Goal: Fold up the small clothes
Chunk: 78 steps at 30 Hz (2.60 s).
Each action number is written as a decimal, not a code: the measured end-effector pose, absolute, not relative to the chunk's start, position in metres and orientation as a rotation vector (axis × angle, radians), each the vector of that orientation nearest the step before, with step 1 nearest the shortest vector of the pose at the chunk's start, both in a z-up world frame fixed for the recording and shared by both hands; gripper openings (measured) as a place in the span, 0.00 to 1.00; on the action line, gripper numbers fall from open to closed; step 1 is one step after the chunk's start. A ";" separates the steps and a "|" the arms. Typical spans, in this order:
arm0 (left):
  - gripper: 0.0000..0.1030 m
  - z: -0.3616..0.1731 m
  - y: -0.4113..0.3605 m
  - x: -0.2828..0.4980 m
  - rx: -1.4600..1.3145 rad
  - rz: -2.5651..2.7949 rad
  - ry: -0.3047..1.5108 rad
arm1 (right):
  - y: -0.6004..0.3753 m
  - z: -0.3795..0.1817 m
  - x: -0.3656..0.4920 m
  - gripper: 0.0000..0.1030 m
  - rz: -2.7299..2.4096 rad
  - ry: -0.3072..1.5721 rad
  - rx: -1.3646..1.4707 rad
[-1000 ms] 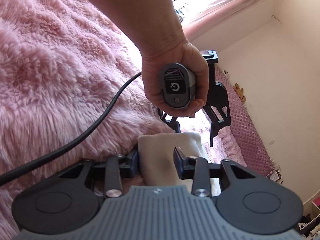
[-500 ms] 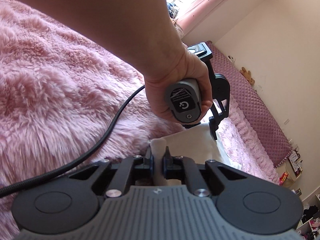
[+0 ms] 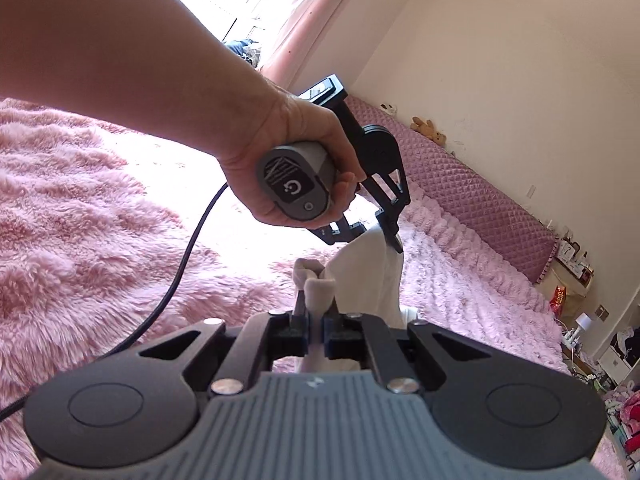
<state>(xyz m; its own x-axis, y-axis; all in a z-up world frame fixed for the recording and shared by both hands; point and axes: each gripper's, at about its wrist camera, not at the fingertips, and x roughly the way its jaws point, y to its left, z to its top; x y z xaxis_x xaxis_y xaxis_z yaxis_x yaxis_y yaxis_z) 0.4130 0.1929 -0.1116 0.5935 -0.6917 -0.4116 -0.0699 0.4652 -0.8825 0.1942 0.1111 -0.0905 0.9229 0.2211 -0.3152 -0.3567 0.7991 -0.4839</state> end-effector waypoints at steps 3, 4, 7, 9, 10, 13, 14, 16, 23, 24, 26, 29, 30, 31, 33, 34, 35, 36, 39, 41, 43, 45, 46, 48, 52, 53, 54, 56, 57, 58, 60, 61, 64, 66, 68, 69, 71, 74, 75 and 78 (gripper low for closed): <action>0.17 -0.097 0.168 0.418 -1.010 -0.460 0.875 | 0.082 -0.075 0.189 0.00 0.254 0.243 -0.512; 0.17 -0.093 0.158 0.418 -1.001 -0.466 0.872 | 0.073 -0.071 0.189 0.00 0.234 0.242 -0.496; 0.16 -0.079 0.122 0.419 -0.919 -0.478 0.836 | 0.042 -0.060 0.191 0.00 0.170 0.237 -0.443; 0.16 -0.071 0.096 0.417 -0.859 -0.505 0.802 | 0.015 -0.053 0.190 0.00 0.133 0.240 -0.406; 0.16 -0.069 0.085 0.418 -0.846 -0.518 0.790 | 0.006 -0.051 0.190 0.00 0.119 0.238 -0.395; 0.17 -0.070 0.046 0.415 -0.827 -0.555 0.765 | -0.033 -0.050 0.187 0.00 0.053 0.237 -0.376; 0.17 -0.073 0.035 0.413 -0.826 -0.558 0.762 | -0.046 -0.050 0.186 0.00 0.030 0.242 -0.369; 0.17 -0.079 0.013 0.411 -0.818 -0.568 0.757 | -0.066 -0.053 0.186 0.00 -0.002 0.259 -0.355; 0.17 -0.095 -0.048 0.413 -0.772 -0.611 0.789 | -0.139 -0.066 0.177 0.00 -0.116 0.306 -0.244; 0.17 -0.096 -0.055 0.414 -0.762 -0.613 0.797 | -0.146 -0.069 0.178 0.00 -0.126 0.312 -0.231; 0.17 -0.099 -0.070 0.414 -0.738 -0.613 0.805 | -0.161 -0.075 0.179 0.00 -0.154 0.326 -0.198; 0.17 -0.105 -0.092 0.414 -0.691 -0.609 0.829 | -0.182 -0.086 0.178 0.00 -0.194 0.346 -0.156; 0.17 -0.108 -0.099 0.414 -0.679 -0.605 0.838 | -0.188 -0.091 0.178 0.00 -0.205 0.360 -0.144; 0.17 -0.110 -0.104 0.414 -0.669 -0.604 0.845 | -0.193 -0.095 0.178 0.00 -0.212 0.370 -0.136; 0.17 -0.115 -0.118 0.412 -0.643 -0.612 0.857 | -0.202 -0.102 0.178 0.00 -0.225 0.385 -0.121; 0.17 -0.117 -0.123 0.411 -0.631 -0.615 0.864 | -0.205 -0.105 0.177 0.00 -0.229 0.392 -0.116; 0.17 -0.120 -0.128 0.409 -0.615 -0.614 0.874 | -0.209 -0.110 0.177 0.00 -0.235 0.405 -0.103; 0.17 -0.122 -0.132 0.408 -0.603 -0.608 0.885 | -0.213 -0.115 0.177 0.00 -0.236 0.417 -0.090; 0.17 -0.130 -0.141 0.407 -0.587 -0.588 0.920 | -0.219 -0.125 0.173 0.00 -0.240 0.440 -0.081; 0.17 -0.133 -0.147 0.405 -0.563 -0.578 0.928 | -0.220 -0.129 0.173 0.00 -0.241 0.450 -0.074; 0.17 -0.133 -0.153 0.403 -0.549 -0.574 0.929 | -0.226 -0.130 0.176 0.00 -0.245 0.462 -0.050; 0.17 -0.130 -0.158 0.397 -0.531 -0.572 0.921 | -0.229 -0.130 0.176 0.00 -0.252 0.469 -0.028; 0.17 -0.128 -0.159 0.395 -0.529 -0.573 0.918 | -0.228 -0.129 0.174 0.00 -0.254 0.471 -0.024; 0.17 -0.126 -0.163 0.392 -0.512 -0.585 0.916 | -0.227 -0.128 0.171 0.00 -0.263 0.473 -0.012; 0.20 -0.128 -0.171 0.393 -0.463 -0.572 0.950 | -0.229 -0.134 0.175 0.00 -0.263 0.504 0.009; 0.23 -0.128 -0.173 0.394 -0.452 -0.566 0.954 | -0.229 -0.135 0.175 0.02 -0.264 0.513 0.009; 0.27 -0.127 -0.173 0.394 -0.458 -0.565 0.950 | -0.231 -0.136 0.174 0.12 -0.268 0.505 0.007; 0.33 -0.118 -0.168 0.393 -0.499 -0.584 0.935 | -0.241 -0.133 0.167 0.23 -0.285 0.479 0.003; 0.34 -0.111 -0.164 0.392 -0.508 -0.594 0.921 | -0.245 -0.129 0.163 0.23 -0.280 0.465 0.015; 0.34 -0.102 -0.160 0.389 -0.508 -0.608 0.902 | -0.254 -0.122 0.157 0.23 -0.257 0.450 0.042; 0.34 -0.081 -0.146 0.378 -0.495 -0.633 0.854 | -0.272 -0.111 0.148 0.23 -0.179 0.449 0.096; 0.34 -0.074 -0.139 0.372 -0.488 -0.644 0.844 | -0.279 -0.108 0.146 0.24 -0.140 0.464 0.105; 0.35 -0.054 -0.107 0.337 -0.446 -0.658 0.817 | -0.295 -0.103 0.137 0.25 -0.032 0.496 0.047; 0.36 -0.051 -0.078 0.305 -0.420 -0.646 0.800 | -0.303 -0.107 0.135 0.24 0.073 0.532 -0.011; 0.41 -0.055 -0.051 0.275 -0.418 -0.612 0.792 | -0.307 -0.114 0.133 0.23 0.153 0.545 -0.058; 0.41 -0.058 -0.040 0.263 -0.424 -0.593 0.789 | -0.307 -0.118 0.134 0.21 0.181 0.564 -0.100; 0.41 -0.069 -0.018 0.234 -0.429 -0.545 0.789 | -0.303 -0.126 0.136 0.14 0.215 0.580 -0.191; 0.41 -0.091 0.008 0.202 -0.461 -0.486 0.816 | -0.298 -0.129 0.142 0.14 0.248 0.578 -0.265; 0.42 -0.101 0.015 0.195 -0.476 -0.465 0.833 | -0.297 -0.130 0.144 0.15 0.252 0.578 -0.284; 0.42 -0.127 0.028 0.182 -0.514 -0.418 0.893 | -0.295 -0.135 0.156 0.07 0.270 0.618 -0.308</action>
<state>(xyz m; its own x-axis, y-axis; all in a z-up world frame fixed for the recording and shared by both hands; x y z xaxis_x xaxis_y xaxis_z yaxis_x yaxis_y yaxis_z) 0.1820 0.0278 -0.1267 0.5615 -0.5441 -0.6234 0.1306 0.8022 -0.5826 0.1556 -0.2947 -0.1348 0.7830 0.1550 -0.6024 -0.3365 0.9200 -0.2006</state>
